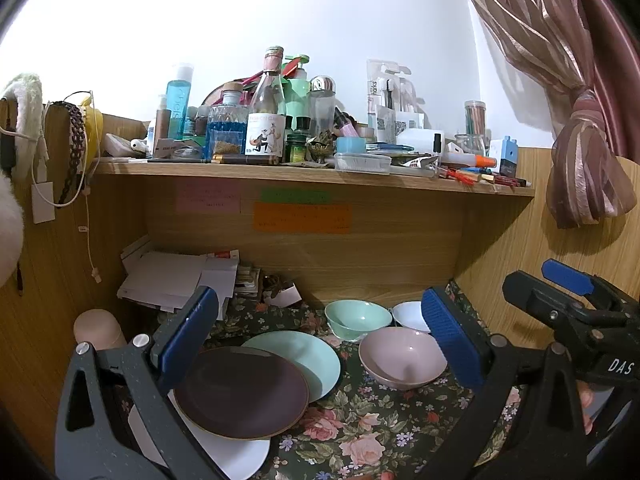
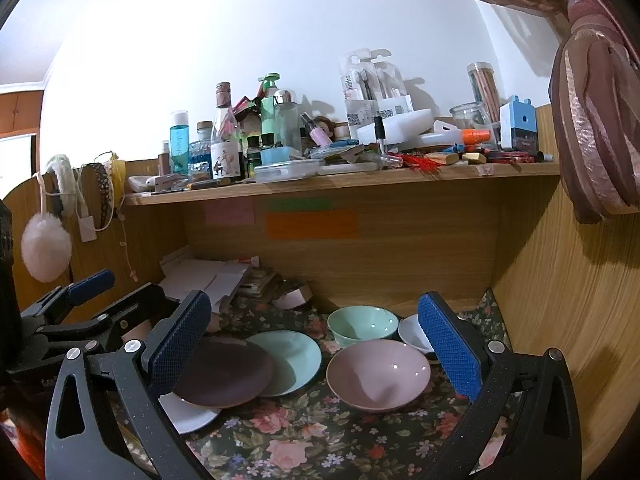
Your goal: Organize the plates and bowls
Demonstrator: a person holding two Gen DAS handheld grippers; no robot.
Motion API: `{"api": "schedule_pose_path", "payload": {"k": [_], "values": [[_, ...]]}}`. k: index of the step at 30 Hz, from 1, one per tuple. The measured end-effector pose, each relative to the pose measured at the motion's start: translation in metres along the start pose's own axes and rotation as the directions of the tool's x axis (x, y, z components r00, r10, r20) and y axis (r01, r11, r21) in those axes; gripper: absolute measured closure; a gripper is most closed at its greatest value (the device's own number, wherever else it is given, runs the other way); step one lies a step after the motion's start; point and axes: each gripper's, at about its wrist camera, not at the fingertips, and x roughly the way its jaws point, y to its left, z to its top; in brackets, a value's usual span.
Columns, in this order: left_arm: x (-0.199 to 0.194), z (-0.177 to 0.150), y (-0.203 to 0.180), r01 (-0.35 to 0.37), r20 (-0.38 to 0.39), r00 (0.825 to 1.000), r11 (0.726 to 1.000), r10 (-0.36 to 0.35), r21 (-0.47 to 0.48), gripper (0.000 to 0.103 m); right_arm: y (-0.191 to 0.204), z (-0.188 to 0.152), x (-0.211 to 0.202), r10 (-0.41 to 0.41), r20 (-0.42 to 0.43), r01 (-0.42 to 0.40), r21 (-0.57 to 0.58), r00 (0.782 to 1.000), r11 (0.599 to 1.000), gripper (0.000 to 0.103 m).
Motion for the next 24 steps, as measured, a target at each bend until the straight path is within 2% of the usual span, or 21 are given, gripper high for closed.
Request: {"api": "schedule_pose_path", "payload": {"k": [24], "values": [[0.0031,0.0028,-0.0020,0.001,-0.001,1.000,1.000,-0.001,0.004,0.000,-0.0028,0.0002,0.0014,0.009,0.005,-0.009,-0.004,1.000,1.000,0.000]]}}
